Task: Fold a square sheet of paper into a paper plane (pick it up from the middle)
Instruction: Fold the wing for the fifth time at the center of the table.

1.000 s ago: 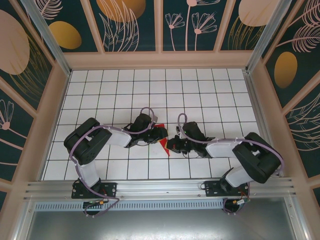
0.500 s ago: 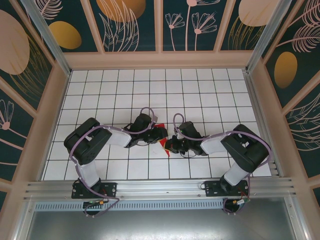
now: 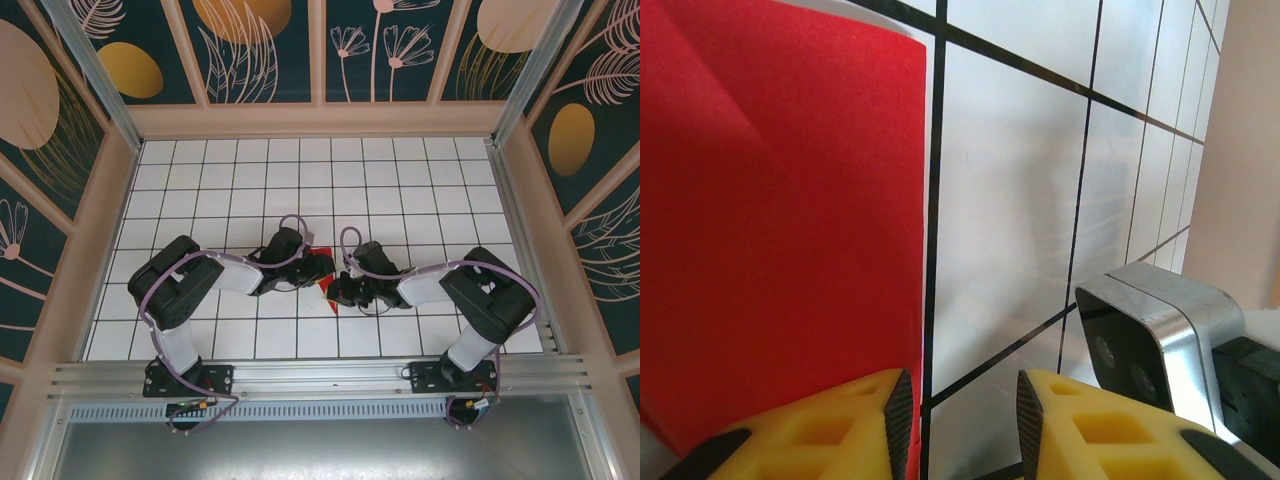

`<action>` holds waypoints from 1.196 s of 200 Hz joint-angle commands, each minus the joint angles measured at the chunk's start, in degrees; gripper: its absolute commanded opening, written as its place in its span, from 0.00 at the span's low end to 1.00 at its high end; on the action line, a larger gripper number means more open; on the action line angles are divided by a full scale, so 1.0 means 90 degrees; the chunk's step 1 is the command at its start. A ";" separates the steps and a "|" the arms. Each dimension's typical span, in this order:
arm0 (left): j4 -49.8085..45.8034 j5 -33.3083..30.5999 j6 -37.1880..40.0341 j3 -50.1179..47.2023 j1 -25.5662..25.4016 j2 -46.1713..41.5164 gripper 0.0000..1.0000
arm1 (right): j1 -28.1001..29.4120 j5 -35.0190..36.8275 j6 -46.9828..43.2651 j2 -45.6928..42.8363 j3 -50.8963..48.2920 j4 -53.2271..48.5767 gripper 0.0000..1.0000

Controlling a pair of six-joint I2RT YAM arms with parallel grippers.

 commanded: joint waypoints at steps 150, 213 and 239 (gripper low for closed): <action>-0.0694 -0.0681 0.0103 -0.0345 0.0013 0.0152 0.37 | 0.0441 0.0765 -0.0368 0.0130 0.0098 -0.1494 0.06; -0.0719 -0.0712 0.0063 -0.0234 0.0012 0.0352 0.36 | 0.0667 0.0737 -0.0332 -0.0247 -0.0190 -0.1376 0.06; -0.0770 -0.0716 0.0102 -0.0159 0.0016 0.0400 0.35 | 0.0770 0.0719 -0.0316 -0.0460 -0.0346 -0.1460 0.06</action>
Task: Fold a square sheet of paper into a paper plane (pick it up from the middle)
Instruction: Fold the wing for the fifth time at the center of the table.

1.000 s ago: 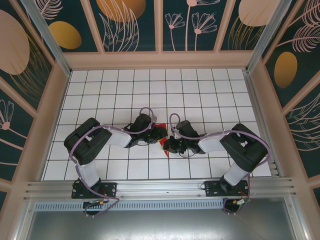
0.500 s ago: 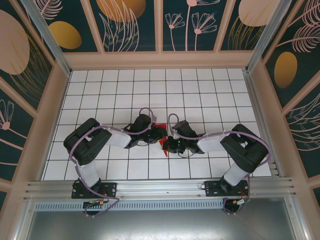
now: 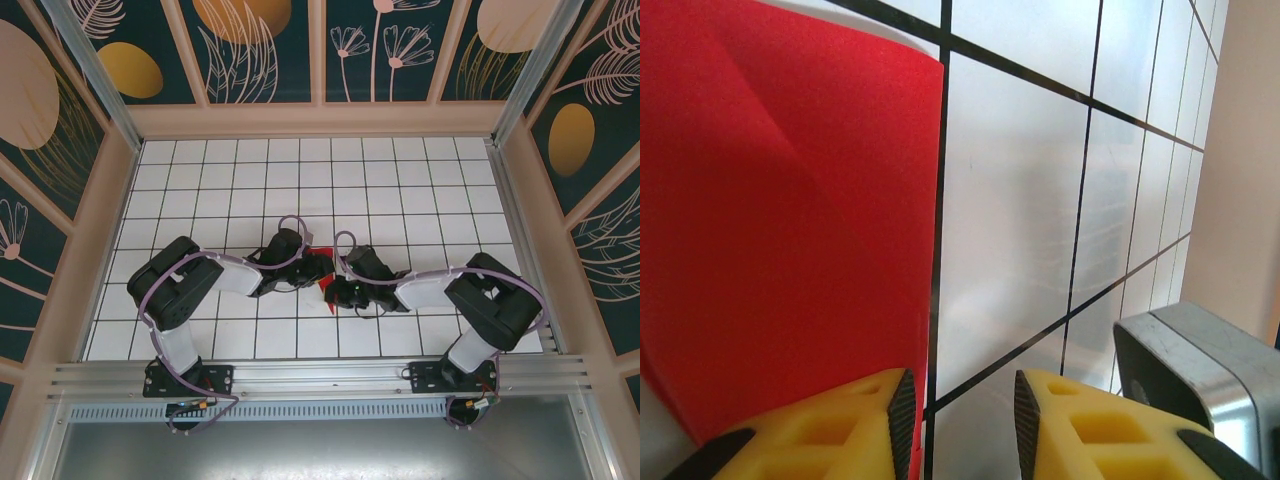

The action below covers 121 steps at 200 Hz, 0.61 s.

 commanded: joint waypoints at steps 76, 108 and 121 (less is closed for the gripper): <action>-0.0845 -0.0588 0.0124 -0.0139 0.0036 0.0410 0.35 | 0.0458 -0.0341 0.0209 -0.0812 -0.1148 -0.0887 0.08; -0.0817 -0.0569 0.0115 -0.0136 0.0041 0.0419 0.35 | 0.0544 -0.0172 0.0061 -0.1009 -0.0965 -0.1381 0.08; -0.0825 -0.0559 0.0124 -0.0139 0.0040 0.0395 0.35 | 0.0529 0.0074 -0.0014 -0.1249 -0.0820 -0.1693 0.08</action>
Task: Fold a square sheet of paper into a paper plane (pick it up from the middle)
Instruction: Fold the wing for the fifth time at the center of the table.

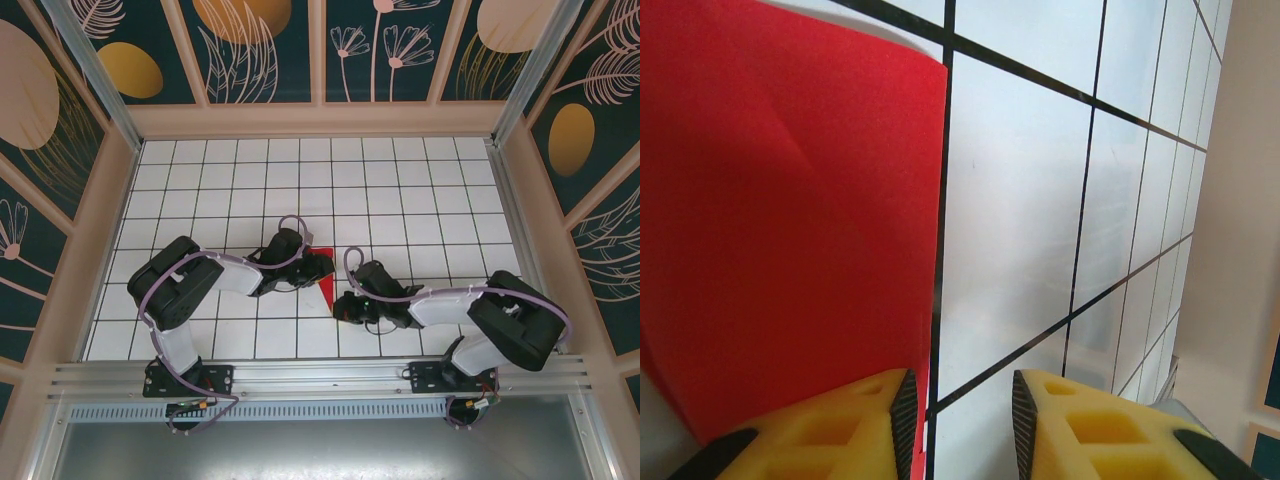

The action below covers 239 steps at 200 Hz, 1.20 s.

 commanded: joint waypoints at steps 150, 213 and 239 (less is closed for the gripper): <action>-0.0794 -0.0490 0.0055 -0.0119 0.0037 0.0317 0.35 | -0.0572 0.0066 0.0390 0.0476 0.0968 0.0230 0.10; -0.0793 -0.0568 0.0027 -0.0156 0.0039 0.0238 0.35 | -0.0504 -0.0019 0.0509 0.1222 0.0633 0.0652 0.10; -0.0794 -0.0578 0.0018 -0.0175 0.0035 0.0226 0.34 | -0.0312 -0.0029 0.0348 0.1312 0.0472 0.0371 0.10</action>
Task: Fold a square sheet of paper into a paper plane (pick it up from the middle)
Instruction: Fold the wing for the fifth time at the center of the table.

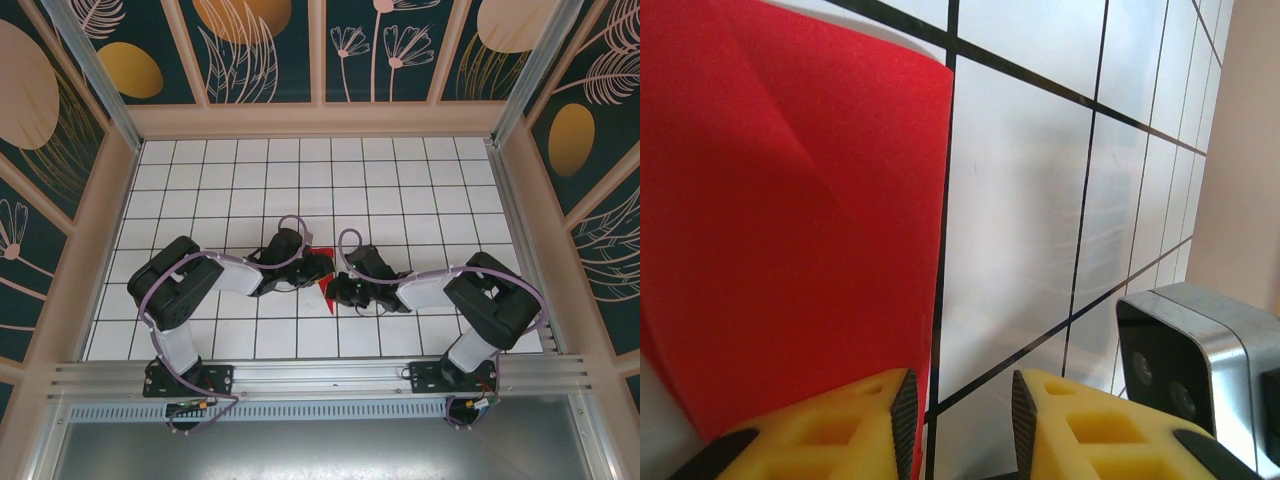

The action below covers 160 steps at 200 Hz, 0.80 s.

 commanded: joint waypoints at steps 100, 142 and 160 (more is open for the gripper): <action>-0.0506 -0.0563 -0.0205 -0.0322 0.0036 0.0186 0.35 | 0.0158 -0.0646 -0.1159 -0.0269 -0.0473 -0.1124 0.09; -0.0487 -0.0566 -0.0269 -0.0314 0.0040 0.0205 0.35 | 0.0185 -0.0631 -0.1589 -0.0544 -0.0333 -0.1801 0.10; -0.0487 -0.0576 -0.0293 -0.0315 0.0033 0.0209 0.35 | 0.0293 -0.0570 -0.1808 -0.0673 -0.0220 -0.2183 0.10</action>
